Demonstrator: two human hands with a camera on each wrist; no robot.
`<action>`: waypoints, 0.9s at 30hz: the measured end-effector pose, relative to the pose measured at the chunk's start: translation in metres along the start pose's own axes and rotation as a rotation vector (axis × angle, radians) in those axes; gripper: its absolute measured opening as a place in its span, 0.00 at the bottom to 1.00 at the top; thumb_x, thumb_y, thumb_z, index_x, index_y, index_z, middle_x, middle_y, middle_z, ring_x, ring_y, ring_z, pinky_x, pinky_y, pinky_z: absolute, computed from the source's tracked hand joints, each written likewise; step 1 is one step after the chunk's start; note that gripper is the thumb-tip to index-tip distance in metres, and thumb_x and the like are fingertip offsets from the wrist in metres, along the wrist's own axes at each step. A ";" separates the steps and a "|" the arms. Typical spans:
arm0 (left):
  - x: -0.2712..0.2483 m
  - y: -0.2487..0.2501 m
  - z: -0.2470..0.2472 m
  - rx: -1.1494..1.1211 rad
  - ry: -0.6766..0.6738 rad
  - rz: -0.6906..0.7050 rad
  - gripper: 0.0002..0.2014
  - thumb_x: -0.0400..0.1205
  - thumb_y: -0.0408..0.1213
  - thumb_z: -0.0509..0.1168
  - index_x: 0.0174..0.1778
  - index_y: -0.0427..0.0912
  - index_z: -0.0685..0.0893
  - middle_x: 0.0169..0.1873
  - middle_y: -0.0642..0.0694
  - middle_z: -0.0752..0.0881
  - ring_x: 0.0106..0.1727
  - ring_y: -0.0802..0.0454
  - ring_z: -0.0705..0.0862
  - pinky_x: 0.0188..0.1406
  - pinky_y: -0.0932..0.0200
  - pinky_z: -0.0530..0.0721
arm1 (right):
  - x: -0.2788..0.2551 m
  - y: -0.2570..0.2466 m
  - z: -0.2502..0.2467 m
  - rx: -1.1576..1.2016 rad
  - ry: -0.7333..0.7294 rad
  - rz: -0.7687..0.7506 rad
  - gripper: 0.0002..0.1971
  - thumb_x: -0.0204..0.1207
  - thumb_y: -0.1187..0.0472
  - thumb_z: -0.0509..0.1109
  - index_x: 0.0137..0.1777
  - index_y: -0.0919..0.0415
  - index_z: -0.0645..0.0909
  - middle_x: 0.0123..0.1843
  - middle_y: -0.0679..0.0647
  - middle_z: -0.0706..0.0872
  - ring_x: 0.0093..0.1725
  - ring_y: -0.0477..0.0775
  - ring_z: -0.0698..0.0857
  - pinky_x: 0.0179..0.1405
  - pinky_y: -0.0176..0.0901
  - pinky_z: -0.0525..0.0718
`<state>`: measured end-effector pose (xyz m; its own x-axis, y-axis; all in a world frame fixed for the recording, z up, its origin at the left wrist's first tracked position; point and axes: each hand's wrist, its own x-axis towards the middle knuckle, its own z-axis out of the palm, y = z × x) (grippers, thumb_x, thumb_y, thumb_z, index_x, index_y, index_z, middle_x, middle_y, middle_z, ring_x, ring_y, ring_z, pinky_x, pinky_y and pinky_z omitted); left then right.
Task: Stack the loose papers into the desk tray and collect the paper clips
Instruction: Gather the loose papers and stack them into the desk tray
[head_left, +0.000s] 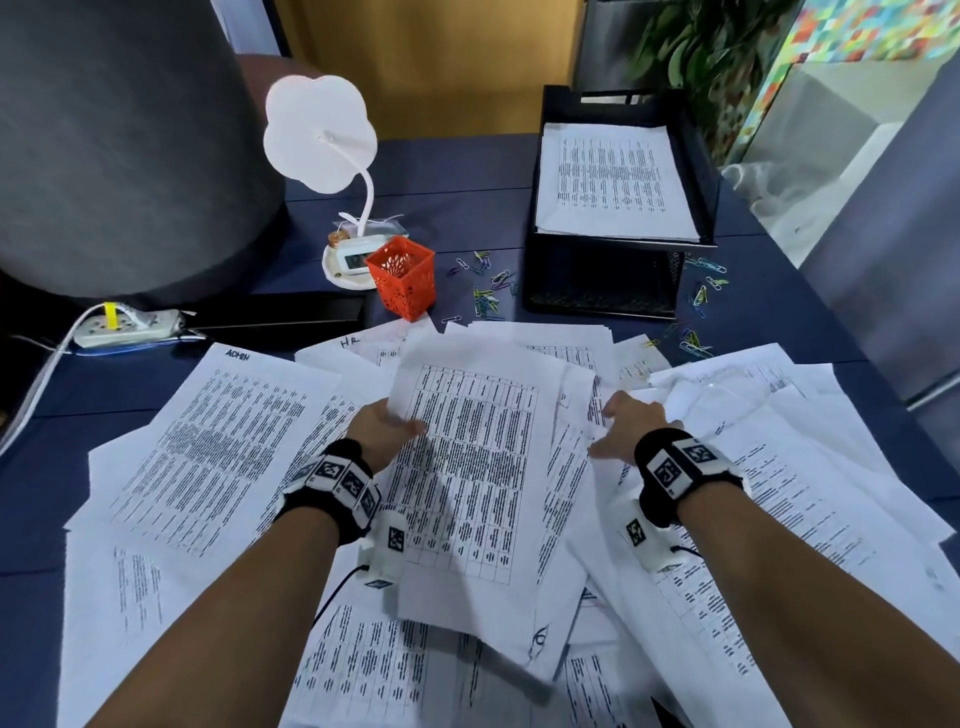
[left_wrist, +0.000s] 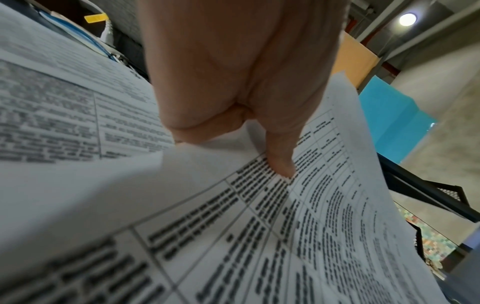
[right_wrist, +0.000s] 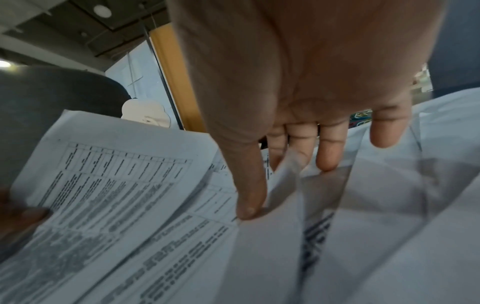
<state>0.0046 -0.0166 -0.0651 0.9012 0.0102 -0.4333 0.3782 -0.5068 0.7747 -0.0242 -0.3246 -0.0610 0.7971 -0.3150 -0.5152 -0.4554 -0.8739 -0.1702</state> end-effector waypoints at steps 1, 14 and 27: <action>0.000 0.000 0.000 -0.004 0.003 -0.002 0.15 0.78 0.39 0.71 0.57 0.35 0.81 0.46 0.39 0.84 0.45 0.45 0.81 0.36 0.59 0.78 | 0.001 -0.002 0.000 -0.031 -0.016 -0.005 0.23 0.68 0.49 0.76 0.61 0.50 0.75 0.58 0.51 0.81 0.67 0.59 0.74 0.69 0.58 0.72; 0.007 0.000 -0.003 0.054 -0.115 -0.023 0.26 0.69 0.54 0.77 0.52 0.39 0.80 0.49 0.43 0.84 0.55 0.43 0.81 0.62 0.48 0.77 | -0.002 -0.040 -0.041 0.656 0.168 -0.186 0.11 0.85 0.66 0.53 0.56 0.59 0.77 0.39 0.56 0.77 0.33 0.60 0.82 0.40 0.55 0.87; 0.005 0.030 -0.021 -0.318 0.048 0.208 0.11 0.77 0.37 0.72 0.51 0.37 0.81 0.41 0.42 0.81 0.46 0.50 0.81 0.60 0.51 0.80 | -0.014 -0.039 -0.013 1.114 -0.027 -0.141 0.27 0.75 0.55 0.74 0.71 0.61 0.72 0.68 0.60 0.81 0.58 0.57 0.82 0.53 0.49 0.78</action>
<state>0.0252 -0.0133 -0.0340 0.9716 -0.0208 -0.2357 0.2263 -0.2099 0.9512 -0.0118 -0.2908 -0.0359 0.8668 -0.2197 -0.4476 -0.4730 -0.0784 -0.8776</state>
